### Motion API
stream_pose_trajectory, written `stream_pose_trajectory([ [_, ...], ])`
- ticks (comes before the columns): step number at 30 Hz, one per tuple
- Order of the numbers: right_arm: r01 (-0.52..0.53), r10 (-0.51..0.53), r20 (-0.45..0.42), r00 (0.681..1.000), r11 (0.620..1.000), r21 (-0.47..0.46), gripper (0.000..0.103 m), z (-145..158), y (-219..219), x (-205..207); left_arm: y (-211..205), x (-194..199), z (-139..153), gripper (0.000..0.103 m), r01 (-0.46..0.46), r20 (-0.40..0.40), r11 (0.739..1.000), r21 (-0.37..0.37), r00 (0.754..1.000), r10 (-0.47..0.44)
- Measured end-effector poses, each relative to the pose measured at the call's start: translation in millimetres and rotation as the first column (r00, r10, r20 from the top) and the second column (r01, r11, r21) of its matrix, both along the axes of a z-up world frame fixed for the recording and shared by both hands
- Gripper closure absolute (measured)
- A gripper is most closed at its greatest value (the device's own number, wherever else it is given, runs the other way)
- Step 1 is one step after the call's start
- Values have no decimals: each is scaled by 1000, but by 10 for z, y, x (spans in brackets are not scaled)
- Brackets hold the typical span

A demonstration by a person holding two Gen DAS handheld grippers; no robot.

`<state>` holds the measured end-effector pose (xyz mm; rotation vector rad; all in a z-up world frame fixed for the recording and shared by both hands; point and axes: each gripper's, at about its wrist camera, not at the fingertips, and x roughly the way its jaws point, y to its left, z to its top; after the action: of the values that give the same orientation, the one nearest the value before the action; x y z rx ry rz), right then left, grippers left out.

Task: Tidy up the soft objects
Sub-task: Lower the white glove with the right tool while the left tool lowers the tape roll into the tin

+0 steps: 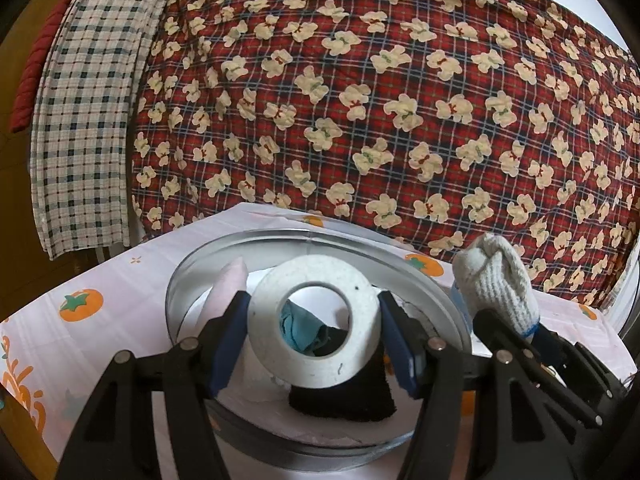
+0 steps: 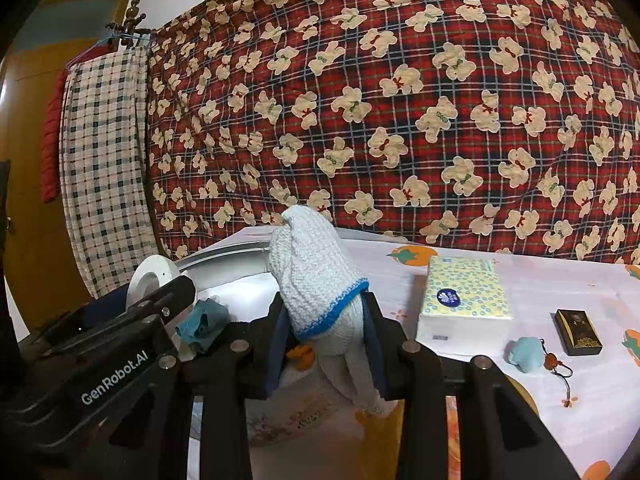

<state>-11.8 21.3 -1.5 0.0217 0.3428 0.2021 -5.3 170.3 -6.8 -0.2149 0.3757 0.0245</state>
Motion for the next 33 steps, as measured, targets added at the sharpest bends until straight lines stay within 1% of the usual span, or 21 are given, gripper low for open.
stream_pose_trajectory([
  [4,-6,6,0,1000,1000,1,65,8,35,32,44,53,-19,39,-9,-13,1000,-2,1000,9],
  [10,-21,22,7,1000,999,-25,65,43,205,159,161,141,-13,40,-37,-25,999,-2,999,37],
  [14,-15,15,18,1000,999,-29,65,91,287,287,227,214,35,40,-68,-18,997,21,998,68],
  [17,10,-10,9,1000,1000,-9,65,119,303,427,303,331,57,40,-98,-37,995,33,994,99],
  [23,24,-23,-38,999,1000,10,65,94,384,698,374,544,47,40,-124,-83,991,53,988,128],
  [29,25,-22,-102,995,999,30,65,75,427,899,332,749,51,40,-120,-145,988,100,980,134],
  [31,24,-20,-129,991,999,31,65,50,437,950,312,792,39,40,-129,-164,984,126,975,149],
  [33,19,-13,-150,989,999,35,65,23,433,976,314,810,6,40,-137,-175,982,133,972,160],
])
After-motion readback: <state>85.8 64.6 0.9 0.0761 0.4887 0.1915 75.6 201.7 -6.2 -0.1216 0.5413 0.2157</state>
